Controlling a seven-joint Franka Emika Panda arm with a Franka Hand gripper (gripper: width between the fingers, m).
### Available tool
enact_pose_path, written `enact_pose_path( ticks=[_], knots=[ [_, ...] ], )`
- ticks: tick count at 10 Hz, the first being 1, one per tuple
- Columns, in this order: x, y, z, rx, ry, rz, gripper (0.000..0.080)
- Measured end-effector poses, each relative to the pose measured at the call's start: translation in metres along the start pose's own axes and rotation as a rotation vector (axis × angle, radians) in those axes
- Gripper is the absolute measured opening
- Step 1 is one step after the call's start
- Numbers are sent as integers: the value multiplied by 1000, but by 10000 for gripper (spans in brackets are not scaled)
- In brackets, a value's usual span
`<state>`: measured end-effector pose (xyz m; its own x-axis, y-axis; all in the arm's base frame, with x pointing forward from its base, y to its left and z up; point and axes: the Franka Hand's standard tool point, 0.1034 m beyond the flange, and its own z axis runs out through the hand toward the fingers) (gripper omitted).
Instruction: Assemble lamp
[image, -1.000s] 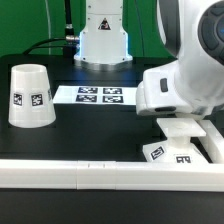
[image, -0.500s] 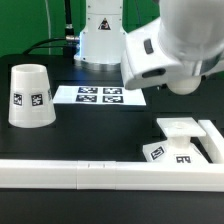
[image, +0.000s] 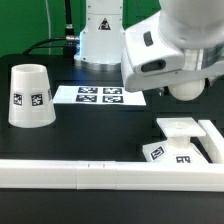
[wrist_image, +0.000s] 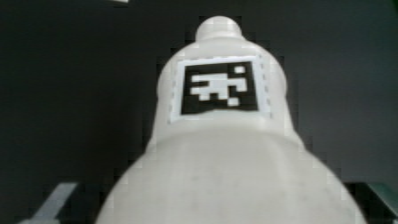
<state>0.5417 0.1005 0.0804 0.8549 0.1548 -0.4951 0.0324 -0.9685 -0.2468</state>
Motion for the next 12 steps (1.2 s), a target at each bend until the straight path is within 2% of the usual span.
enact_pose_path(
  ticks=[2, 4, 5, 7, 8, 9, 10, 11, 12],
  knots=[
    [1, 9, -27, -32, 154, -71, 574],
    [3, 15, -43, -47, 260, -83, 574],
    [6, 17, -47, -54, 306, -77, 574],
    [12, 24, -47, -89, 463, -72, 574],
    [16, 29, -48, -113, 554, -75, 574],
    [18, 32, -42, -144, 631, -95, 574],
    [14, 35, -47, -159, 647, -116, 574],
    [14, 38, -59, -173, 682, -128, 574],
    [11, 38, -71, -175, 695, -127, 574]
  ],
)
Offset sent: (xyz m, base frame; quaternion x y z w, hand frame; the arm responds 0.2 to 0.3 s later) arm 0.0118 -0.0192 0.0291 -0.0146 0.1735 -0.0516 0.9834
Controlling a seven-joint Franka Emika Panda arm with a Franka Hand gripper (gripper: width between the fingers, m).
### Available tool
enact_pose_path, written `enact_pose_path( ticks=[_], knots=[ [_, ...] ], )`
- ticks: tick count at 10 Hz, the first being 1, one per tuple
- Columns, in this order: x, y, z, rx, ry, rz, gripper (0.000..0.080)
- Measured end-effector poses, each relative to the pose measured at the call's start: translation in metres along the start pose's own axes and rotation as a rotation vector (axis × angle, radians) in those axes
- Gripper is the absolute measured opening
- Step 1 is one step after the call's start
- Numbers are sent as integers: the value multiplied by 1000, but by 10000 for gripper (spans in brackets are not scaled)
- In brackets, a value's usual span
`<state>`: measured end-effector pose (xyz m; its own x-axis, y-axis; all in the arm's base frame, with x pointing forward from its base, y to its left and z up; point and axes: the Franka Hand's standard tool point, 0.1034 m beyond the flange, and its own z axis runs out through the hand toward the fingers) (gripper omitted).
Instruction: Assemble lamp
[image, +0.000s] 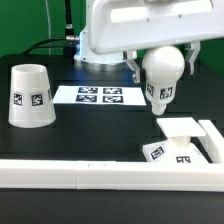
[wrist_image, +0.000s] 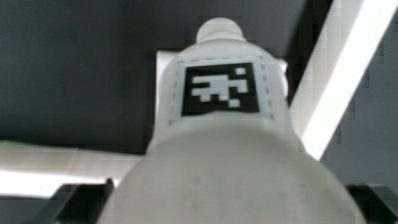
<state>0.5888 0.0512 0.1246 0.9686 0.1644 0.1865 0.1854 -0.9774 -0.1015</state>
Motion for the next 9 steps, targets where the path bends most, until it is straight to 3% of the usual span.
enact_pose_path(
  ticks=[2, 4, 7, 9],
  knots=[
    [0, -5, -16, 15, -32, -2, 574],
    [20, -14, -30, 16, -1, 28, 574],
    [20, -12, -27, 9, 18, 19, 574],
    [40, -12, -27, -30, 158, -34, 574]
  ],
)
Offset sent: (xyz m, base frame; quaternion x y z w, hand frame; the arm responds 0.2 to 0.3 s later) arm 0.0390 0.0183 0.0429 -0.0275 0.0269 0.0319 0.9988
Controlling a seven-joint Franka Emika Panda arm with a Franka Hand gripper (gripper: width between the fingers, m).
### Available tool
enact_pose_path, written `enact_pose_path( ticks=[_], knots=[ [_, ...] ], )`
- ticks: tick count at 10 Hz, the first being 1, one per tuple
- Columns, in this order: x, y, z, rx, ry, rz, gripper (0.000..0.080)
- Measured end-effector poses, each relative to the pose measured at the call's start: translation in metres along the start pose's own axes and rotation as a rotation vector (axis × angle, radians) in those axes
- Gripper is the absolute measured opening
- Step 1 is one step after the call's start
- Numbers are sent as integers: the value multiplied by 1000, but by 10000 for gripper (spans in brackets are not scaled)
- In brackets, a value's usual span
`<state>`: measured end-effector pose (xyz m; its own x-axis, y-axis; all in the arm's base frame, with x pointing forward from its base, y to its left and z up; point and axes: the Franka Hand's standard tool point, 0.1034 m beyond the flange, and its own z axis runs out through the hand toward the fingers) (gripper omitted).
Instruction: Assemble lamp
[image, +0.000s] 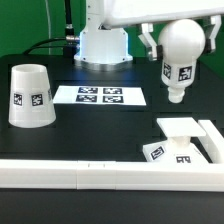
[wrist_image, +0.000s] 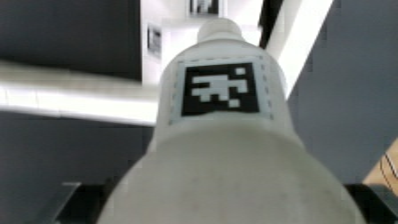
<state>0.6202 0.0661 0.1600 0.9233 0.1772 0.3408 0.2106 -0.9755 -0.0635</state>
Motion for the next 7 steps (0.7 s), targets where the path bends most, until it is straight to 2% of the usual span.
enact_pose_path(
  ticks=[1, 5, 7],
  knots=[
    [5, 10, 3, -32, 75, -76, 574],
    [0, 11, 11, -39, 83, -84, 574],
    [2, 2, 15, -32, 80, -99, 574]
  ],
)
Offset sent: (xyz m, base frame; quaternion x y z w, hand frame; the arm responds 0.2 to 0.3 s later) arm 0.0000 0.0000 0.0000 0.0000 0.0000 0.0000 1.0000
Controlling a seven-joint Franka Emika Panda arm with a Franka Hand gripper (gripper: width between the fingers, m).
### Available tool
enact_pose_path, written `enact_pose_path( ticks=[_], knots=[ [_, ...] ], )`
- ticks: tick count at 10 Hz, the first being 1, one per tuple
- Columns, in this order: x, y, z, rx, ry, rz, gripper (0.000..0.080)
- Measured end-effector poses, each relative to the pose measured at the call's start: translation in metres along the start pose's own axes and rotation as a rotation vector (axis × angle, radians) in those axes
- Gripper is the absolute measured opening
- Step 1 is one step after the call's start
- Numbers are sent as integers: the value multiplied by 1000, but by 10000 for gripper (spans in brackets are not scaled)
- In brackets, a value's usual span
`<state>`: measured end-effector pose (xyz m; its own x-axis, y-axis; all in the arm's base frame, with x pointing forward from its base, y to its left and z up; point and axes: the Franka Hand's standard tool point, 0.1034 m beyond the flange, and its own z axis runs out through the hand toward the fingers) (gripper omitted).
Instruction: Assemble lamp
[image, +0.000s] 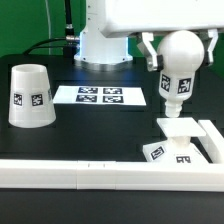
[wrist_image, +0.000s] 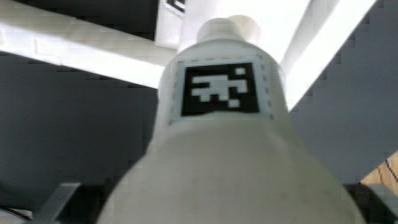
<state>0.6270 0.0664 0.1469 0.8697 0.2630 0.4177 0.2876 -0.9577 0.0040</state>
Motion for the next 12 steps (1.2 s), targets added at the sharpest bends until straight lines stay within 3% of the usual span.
enact_pose_path(
  ticks=[3, 12],
  knots=[
    [-3, -5, 13, 8, -12, -3, 574],
    [-17, -9, 29, 13, -30, 0, 576]
  ],
)
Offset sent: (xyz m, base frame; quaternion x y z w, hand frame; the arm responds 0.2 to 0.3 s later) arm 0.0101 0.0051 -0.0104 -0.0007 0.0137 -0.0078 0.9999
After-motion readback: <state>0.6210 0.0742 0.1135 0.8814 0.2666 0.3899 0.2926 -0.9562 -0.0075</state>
